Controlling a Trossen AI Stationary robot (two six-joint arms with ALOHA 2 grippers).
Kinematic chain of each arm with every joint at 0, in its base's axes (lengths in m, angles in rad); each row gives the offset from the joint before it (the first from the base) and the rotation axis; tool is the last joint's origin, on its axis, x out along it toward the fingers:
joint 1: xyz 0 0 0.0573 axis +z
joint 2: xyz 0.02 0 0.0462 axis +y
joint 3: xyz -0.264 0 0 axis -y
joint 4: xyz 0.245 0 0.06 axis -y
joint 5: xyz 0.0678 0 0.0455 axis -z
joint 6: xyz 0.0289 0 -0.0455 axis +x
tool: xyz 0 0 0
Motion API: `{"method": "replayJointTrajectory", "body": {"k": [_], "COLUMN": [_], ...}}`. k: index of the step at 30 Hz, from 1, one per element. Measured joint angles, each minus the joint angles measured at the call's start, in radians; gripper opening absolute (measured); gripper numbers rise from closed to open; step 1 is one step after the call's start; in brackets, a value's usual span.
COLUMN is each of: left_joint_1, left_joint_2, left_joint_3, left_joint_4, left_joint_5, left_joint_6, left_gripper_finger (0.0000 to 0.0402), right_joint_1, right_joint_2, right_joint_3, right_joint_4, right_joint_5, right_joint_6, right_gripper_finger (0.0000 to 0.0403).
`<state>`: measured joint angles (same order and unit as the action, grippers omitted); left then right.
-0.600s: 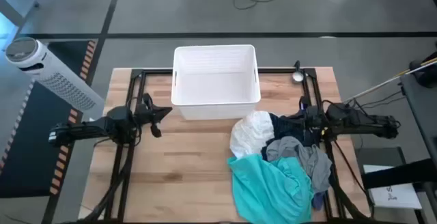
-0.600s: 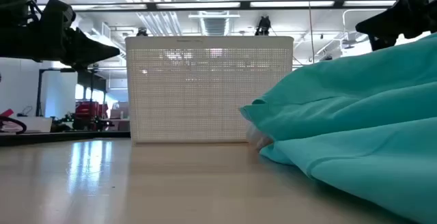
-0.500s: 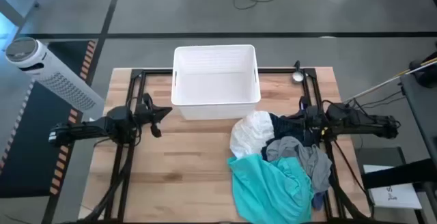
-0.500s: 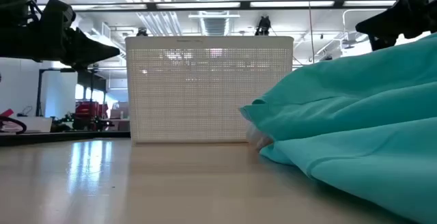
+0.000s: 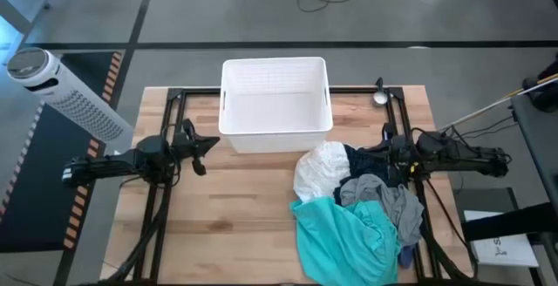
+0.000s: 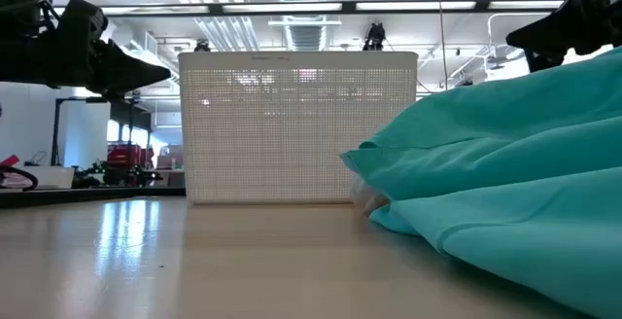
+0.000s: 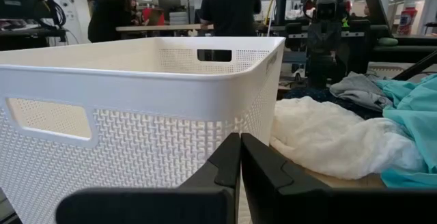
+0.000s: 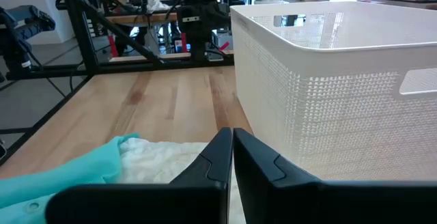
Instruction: Sort clothes
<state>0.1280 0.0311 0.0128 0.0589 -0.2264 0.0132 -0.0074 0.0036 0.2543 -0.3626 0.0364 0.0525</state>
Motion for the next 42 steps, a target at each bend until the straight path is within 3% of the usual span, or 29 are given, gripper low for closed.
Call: {"method": "replayJointTrajectory", "body": {"k": [42], "left_joint_1": [0.0], "left_joint_2": [0.0], "left_joint_3": [0.0], "left_joint_4": [0.0], "left_joint_5": [0.0], "left_joint_6": [0.0], "left_gripper_finger": [0.0], "right_joint_1": [0.0], "right_joint_2": [0.0], "right_joint_3": [0.0], "right_joint_4": [0.0], "right_joint_5": [0.0], "right_joint_6": [0.0], "right_gripper_finger": [0.0]}}
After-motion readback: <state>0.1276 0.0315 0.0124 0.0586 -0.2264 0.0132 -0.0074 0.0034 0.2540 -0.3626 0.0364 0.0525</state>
